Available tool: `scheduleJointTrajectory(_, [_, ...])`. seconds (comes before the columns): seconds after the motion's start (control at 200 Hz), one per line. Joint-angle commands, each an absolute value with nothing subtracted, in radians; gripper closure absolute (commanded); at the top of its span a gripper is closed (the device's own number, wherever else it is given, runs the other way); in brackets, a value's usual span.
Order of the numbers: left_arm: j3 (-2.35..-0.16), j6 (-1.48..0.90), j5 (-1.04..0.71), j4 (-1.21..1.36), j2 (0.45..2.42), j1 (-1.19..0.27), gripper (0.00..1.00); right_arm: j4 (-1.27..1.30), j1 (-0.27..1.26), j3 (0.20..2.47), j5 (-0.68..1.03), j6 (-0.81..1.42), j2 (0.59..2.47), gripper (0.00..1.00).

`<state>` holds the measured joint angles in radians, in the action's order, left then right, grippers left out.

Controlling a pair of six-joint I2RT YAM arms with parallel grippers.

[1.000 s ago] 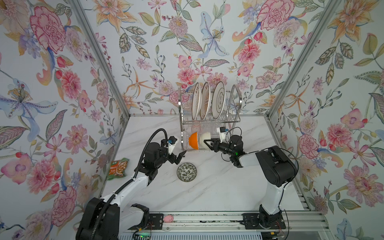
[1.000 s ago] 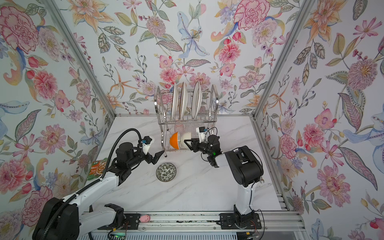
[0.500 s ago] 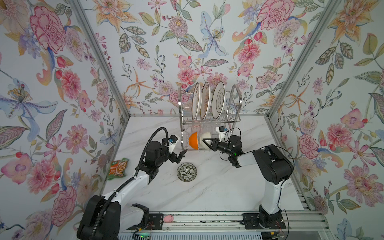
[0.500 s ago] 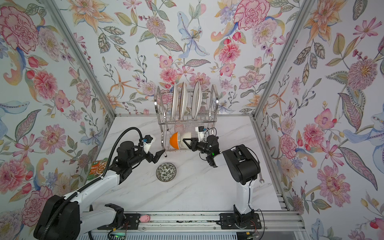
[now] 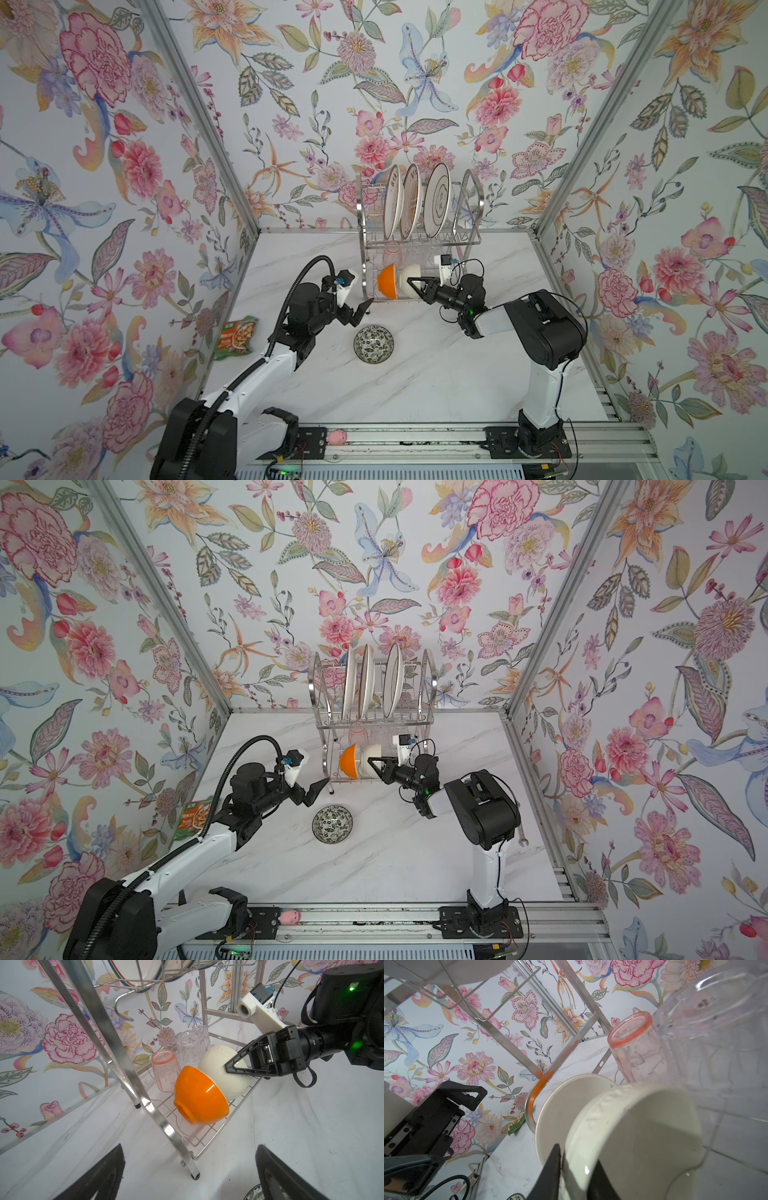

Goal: Unload the mixed dishes from the dish rack
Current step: 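Close the right gripper on the cream bowl's rim and tilt it free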

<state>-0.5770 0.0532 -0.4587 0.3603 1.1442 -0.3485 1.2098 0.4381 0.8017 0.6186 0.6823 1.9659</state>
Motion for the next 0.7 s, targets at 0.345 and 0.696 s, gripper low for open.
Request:
scheduleJointTrajectory(0.345, [-0.562, 0.051, -0.422, 0.387, 1.096, -0.361, 0.01, 1.255, 0.440, 0.822, 0.664, 0.744, 1.956, 0.91])
scheduleJointTrajectory(0.696, [-0.537, 0.028, -0.405, 0.406, 1.077, -0.361, 0.01, 1.308, 0.421, 0.849, 0.702, 0.770, 1.969, 1.00])
